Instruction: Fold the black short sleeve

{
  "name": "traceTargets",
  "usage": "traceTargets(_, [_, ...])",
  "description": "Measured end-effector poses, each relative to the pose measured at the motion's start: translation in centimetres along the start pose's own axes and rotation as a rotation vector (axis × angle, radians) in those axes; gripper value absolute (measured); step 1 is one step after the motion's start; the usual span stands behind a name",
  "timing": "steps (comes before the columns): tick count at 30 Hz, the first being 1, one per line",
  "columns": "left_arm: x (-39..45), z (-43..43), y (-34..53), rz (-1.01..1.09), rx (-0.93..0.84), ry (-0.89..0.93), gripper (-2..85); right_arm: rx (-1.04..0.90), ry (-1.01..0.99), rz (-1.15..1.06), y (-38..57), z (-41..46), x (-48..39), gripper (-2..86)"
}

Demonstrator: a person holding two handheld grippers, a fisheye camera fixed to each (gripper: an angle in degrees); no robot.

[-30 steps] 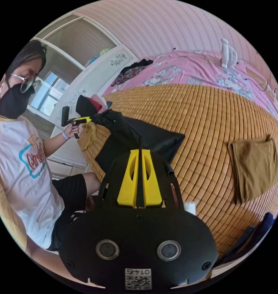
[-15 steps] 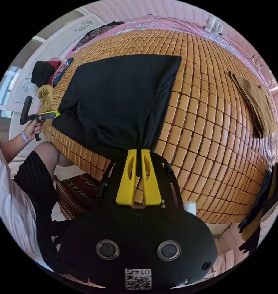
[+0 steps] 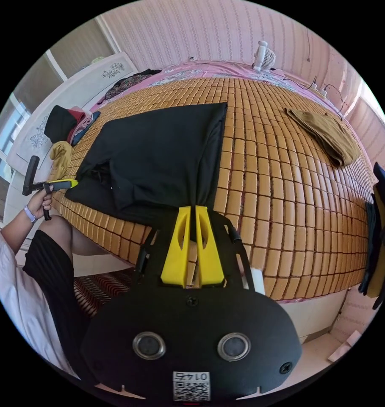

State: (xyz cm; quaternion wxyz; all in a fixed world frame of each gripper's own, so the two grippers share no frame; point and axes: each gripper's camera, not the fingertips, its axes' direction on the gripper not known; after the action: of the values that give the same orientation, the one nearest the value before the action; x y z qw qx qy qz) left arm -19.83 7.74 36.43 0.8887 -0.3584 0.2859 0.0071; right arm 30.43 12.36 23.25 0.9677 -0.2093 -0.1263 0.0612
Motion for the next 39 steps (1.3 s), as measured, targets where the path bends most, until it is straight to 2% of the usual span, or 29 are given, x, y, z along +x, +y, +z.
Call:
traceTargets(3, [-0.6,-0.5,2.7,-0.026,0.004,0.043,-1.0,-0.018,0.02,-0.033,2.0,-0.4,-1.8,0.9])
traceTargets(5, [-1.5,-2.4,5.1,-0.081,0.087,0.157,-0.9,0.024,0.023,-0.036,2.8,-1.6,-2.7,1.1])
traceTargets(10, [0.7,-3.9,6.4,-0.018,0.166,0.137,-0.2,0.048,0.055,-0.167,3.1,-3.5,-6.6,4.9])
traceTargets(14, [5.1,0.0,3.2,0.096,0.103,0.173,5.4,0.038,-0.011,-0.219,2.6,-2.3,-9.9,7.0])
traceTargets(18, [9.0,4.7,-0.2,0.162,-0.003,0.094,7.9,-0.004,-0.073,-0.301,1.9,0.2,-14.0,8.3])
traceTargets(20, [10.8,7.4,-2.0,0.194,-0.049,-0.009,8.5,-0.019,-0.026,-0.365,1.8,1.1,-15.7,8.2])
traceTargets(23, [11.3,10.7,-3.2,0.212,-0.161,-0.114,6.1,-0.072,0.02,-0.432,1.6,2.6,-17.5,7.6])
traceTargets(25, [11.0,10.9,-2.8,0.225,-0.144,-0.135,2.5,-0.132,0.085,-0.45,1.5,3.9,-18.2,4.7])
traceTargets(28, [9.8,10.5,-1.2,0.22,-0.162,-0.07,-0.4,-0.091,0.14,-0.468,1.9,4.0,-18.4,-0.1])
traceTargets(32, [9.4,10.0,2.9,0.27,-0.156,-0.03,-0.9,-0.115,0.056,-0.498,2.2,3.4,-18.2,-0.8])
traceTargets(39, [6.6,10.7,6.6,0.204,-0.162,0.057,-1.0,-0.179,-0.008,-0.528,1.5,2.4,-17.2,-0.9])
